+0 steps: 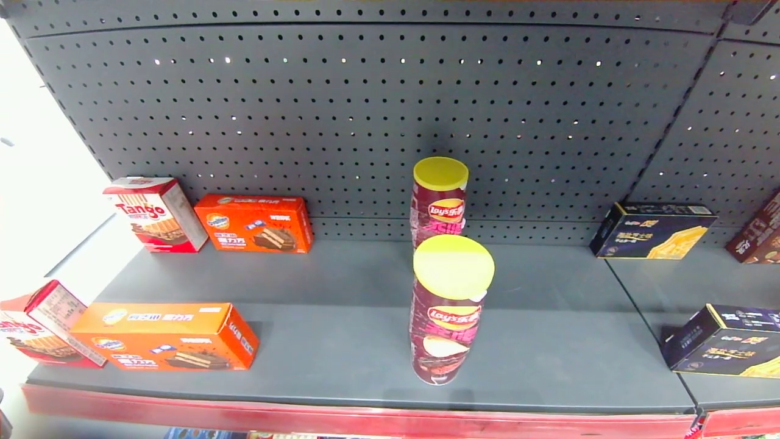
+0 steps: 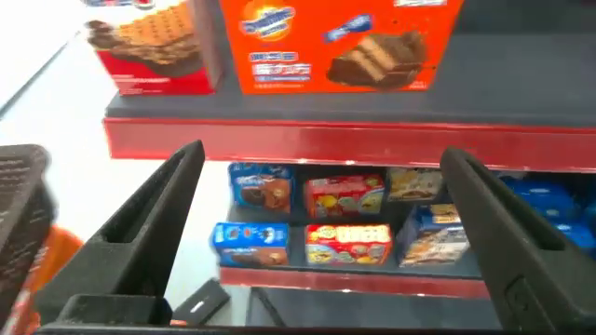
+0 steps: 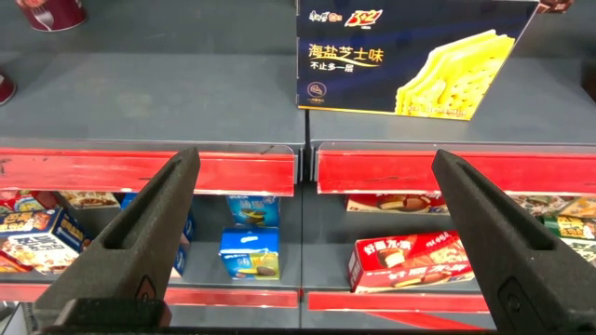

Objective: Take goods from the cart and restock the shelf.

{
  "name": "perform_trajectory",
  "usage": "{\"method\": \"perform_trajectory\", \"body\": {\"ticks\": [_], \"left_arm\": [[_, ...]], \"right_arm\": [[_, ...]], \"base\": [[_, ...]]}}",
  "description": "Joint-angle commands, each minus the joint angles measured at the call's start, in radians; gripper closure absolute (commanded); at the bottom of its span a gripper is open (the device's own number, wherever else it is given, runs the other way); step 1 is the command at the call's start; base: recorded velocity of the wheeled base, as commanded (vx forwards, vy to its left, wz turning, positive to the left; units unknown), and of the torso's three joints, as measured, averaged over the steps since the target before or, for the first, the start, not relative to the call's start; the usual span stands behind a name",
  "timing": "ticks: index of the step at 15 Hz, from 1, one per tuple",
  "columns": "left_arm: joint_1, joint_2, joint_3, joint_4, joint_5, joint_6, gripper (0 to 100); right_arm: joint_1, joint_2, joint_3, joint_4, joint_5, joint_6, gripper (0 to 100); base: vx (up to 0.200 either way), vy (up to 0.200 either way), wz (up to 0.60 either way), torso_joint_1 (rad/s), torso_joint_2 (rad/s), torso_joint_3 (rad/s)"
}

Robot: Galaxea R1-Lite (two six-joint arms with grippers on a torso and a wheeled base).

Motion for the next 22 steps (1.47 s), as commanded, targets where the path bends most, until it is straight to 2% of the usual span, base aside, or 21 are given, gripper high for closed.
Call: {"method": "perform_trajectory", "body": {"ticks": [1,22], "left_arm": [[-0.007,0.000,-0.001,0.001,-0.016,-0.009,0],[-0.006,-0.022,0.000,-0.002,-0.014,-0.007,0]], "right_arm": [[0.000,0.001,0.000,0.000,0.000,0.000,0],[0.000,0.001,0.000,0.001,0.003,-0.003,0]], "base": [[0.000,0.000,0.00,0.000,0.00,0.000],[0.000,0.000,0.00,0.000,0.00,0.000]]}}
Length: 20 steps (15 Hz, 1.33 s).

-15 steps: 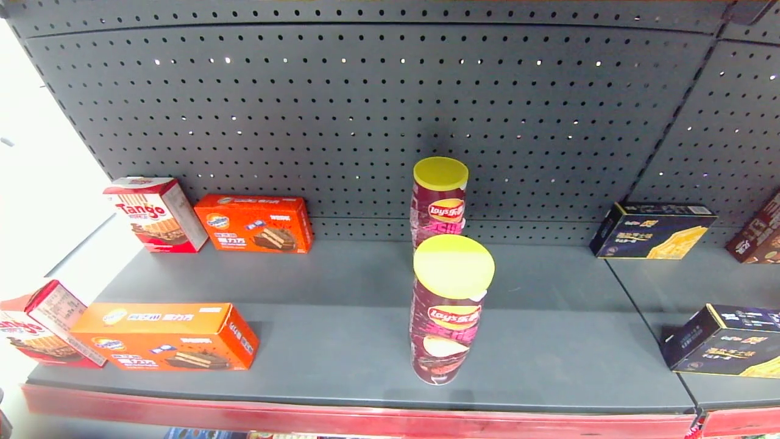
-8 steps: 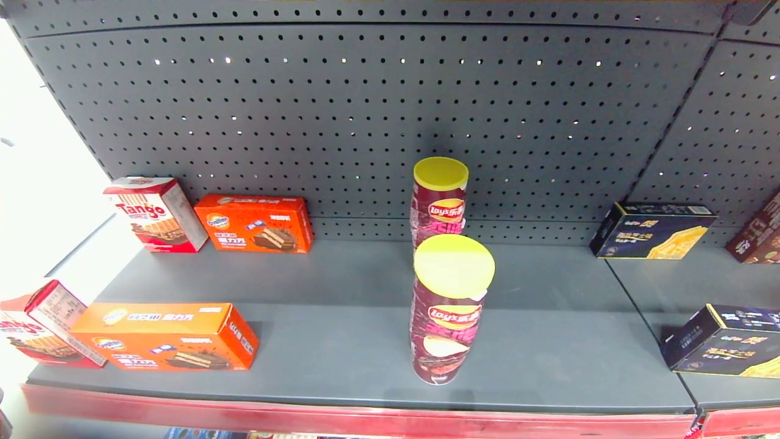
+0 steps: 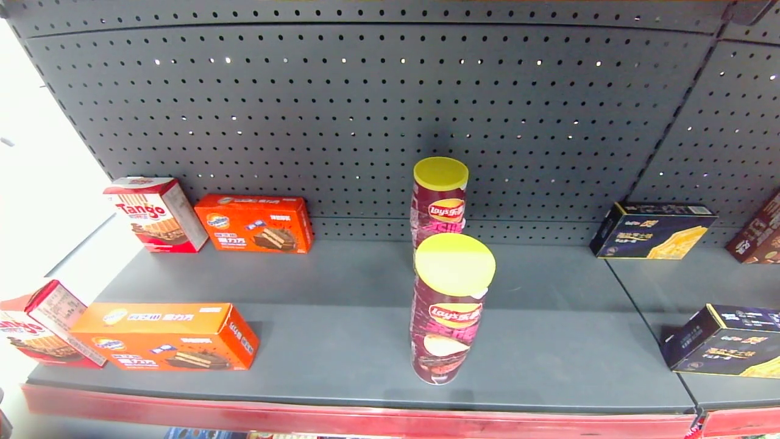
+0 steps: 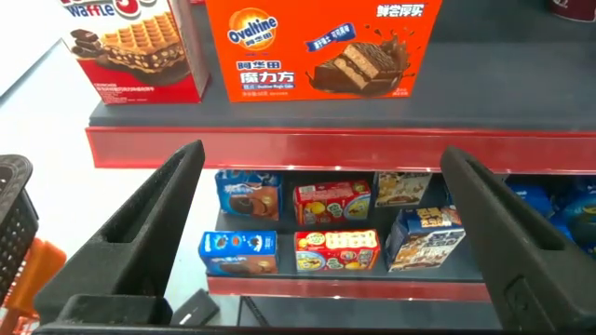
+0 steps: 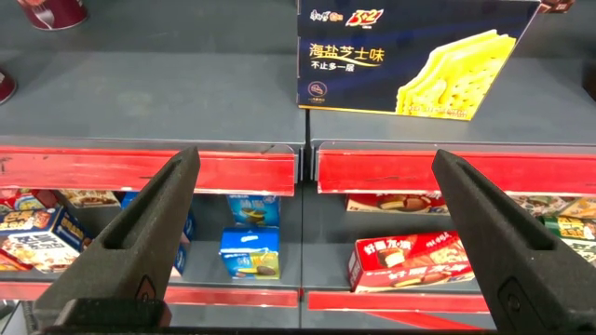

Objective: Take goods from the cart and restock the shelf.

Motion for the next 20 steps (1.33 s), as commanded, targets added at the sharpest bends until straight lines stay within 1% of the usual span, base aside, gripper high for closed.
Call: {"method": "perform_trajectory", "body": {"ticks": [1,4,5,20], "left_arm": [[0.000,0.001,0.000,0.000,0.001,-0.001,0],[0.000,0.001,0.000,0.000,0.001,-0.001,0],[0.000,0.001,0.000,0.000,0.001,-0.001,0],[0.000,0.001,0.000,0.000,0.002,-0.001,0]], "right_arm": [[0.000,0.001,0.000,-0.002,0.000,0.000,0],[0.000,0.001,0.000,-0.002,0.000,0.001,0],[0.000,0.001,0.000,-0.002,0.000,0.001,0],[0.000,0.001,0.000,0.000,0.000,0.000,0]], "base": [[0.000,0.000,0.00,0.000,0.00,0.000],[0.000,0.000,0.00,0.000,0.00,0.000],[0.000,0.000,-0.60,-0.007,-0.01,0.002],[0.000,0.000,0.00,0.000,0.00,0.000]]}}
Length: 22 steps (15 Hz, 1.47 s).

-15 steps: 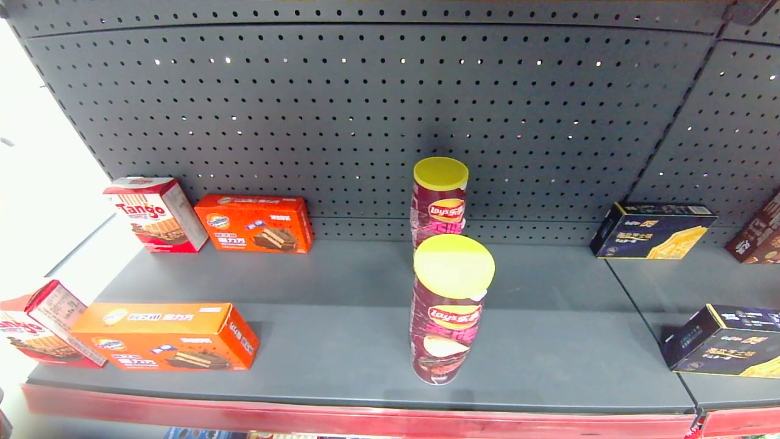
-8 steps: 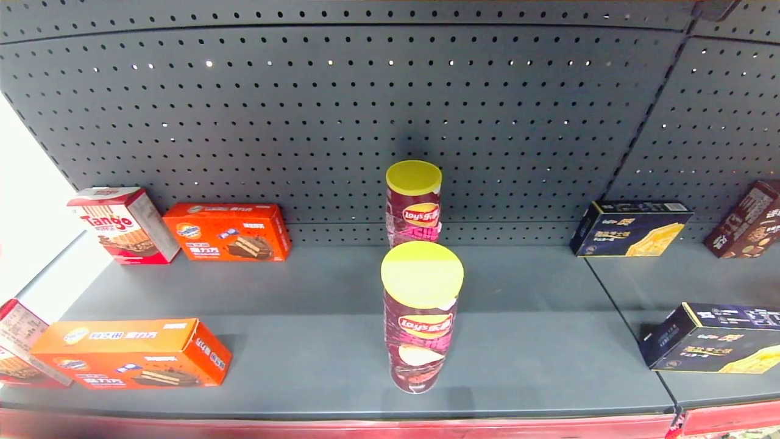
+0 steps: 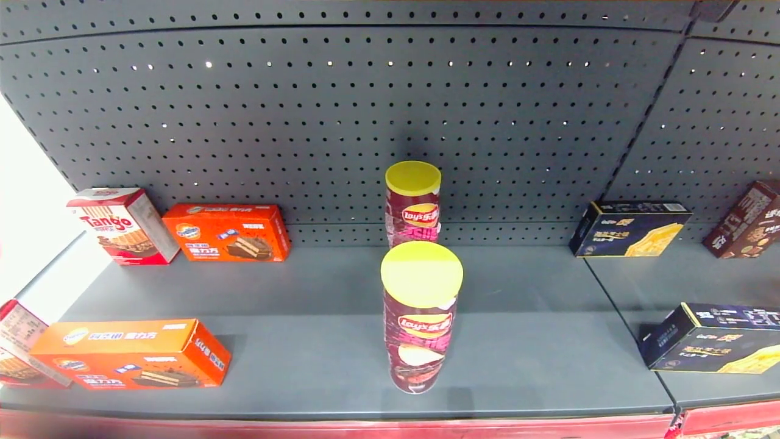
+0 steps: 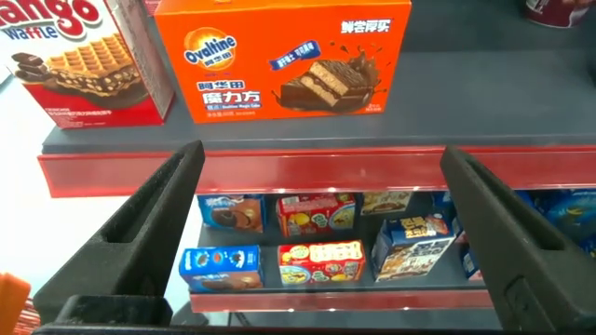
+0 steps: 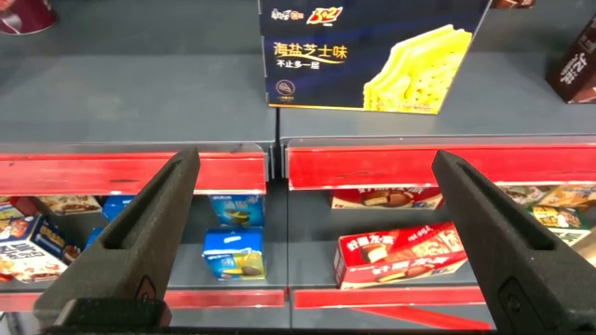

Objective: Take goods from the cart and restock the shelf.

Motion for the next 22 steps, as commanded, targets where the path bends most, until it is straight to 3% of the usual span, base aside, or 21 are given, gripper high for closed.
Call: {"method": "perform_trajectory", "body": {"ticks": [1,22], "left_arm": [[0.000,0.001,0.000,0.000,0.000,-0.001,0],[0.000,0.001,0.000,0.000,0.003,0.000,0]], "right_arm": [[0.000,0.001,0.000,-0.002,0.000,-0.001,0],[0.000,0.001,0.000,-0.002,-0.001,0.003,0]], "base": [[0.000,0.000,0.00,0.000,0.00,0.000],[-0.010,0.000,0.00,0.000,0.00,0.000]]}}
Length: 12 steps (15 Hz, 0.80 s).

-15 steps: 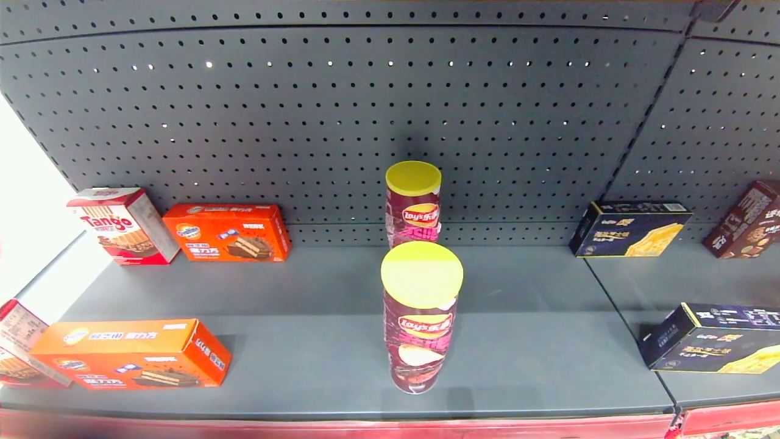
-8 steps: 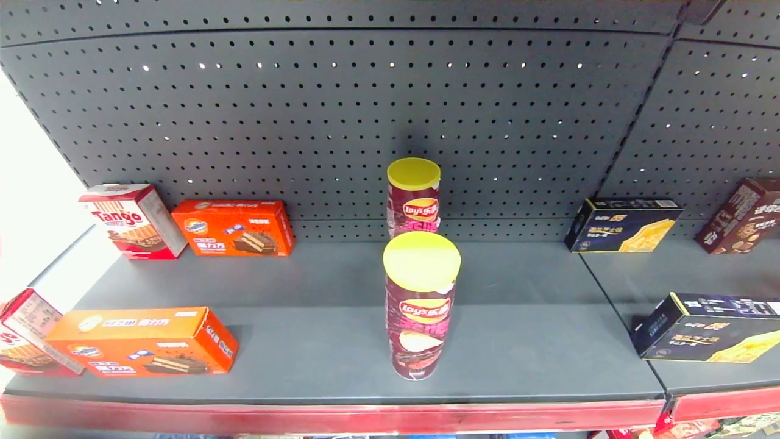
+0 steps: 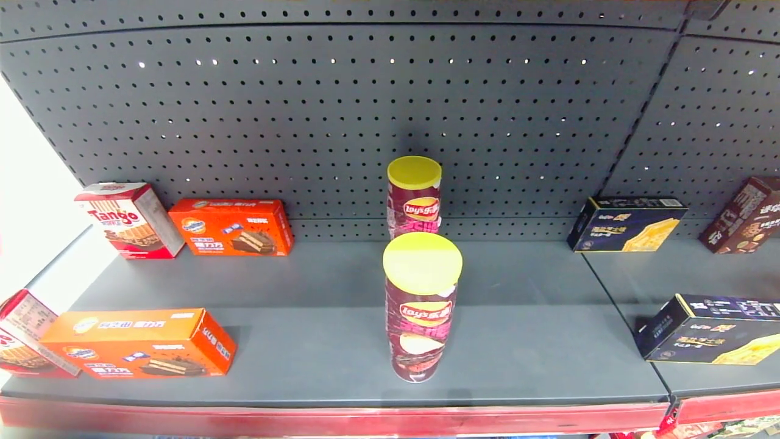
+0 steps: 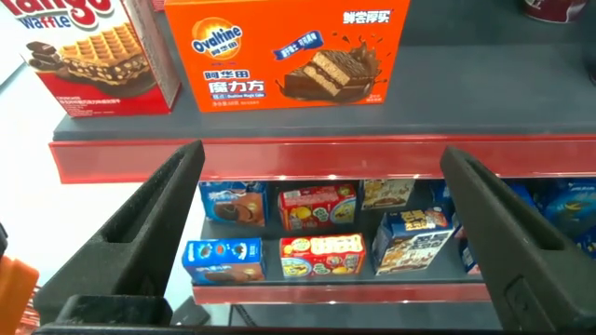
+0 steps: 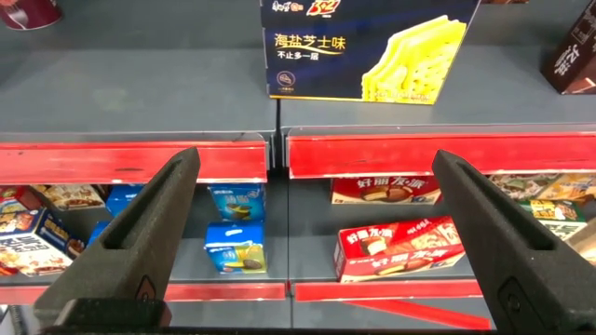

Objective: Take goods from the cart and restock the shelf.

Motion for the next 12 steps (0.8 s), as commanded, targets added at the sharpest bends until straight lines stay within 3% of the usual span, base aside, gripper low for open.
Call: {"method": "perform_trajectory", "body": {"ticks": [1,12], "left_arm": [[0.000,0.001,0.000,0.001,0.000,-0.001,0],[0.000,0.001,0.000,0.001,0.000,-0.001,0]], "right_arm": [[0.000,0.001,0.000,0.000,0.000,0.000,0],[0.000,0.001,0.000,0.000,0.000,-0.001,0]], "base": [[0.000,0.000,0.00,0.000,0.00,0.000],[0.000,0.000,0.00,0.000,0.00,0.000]]}}
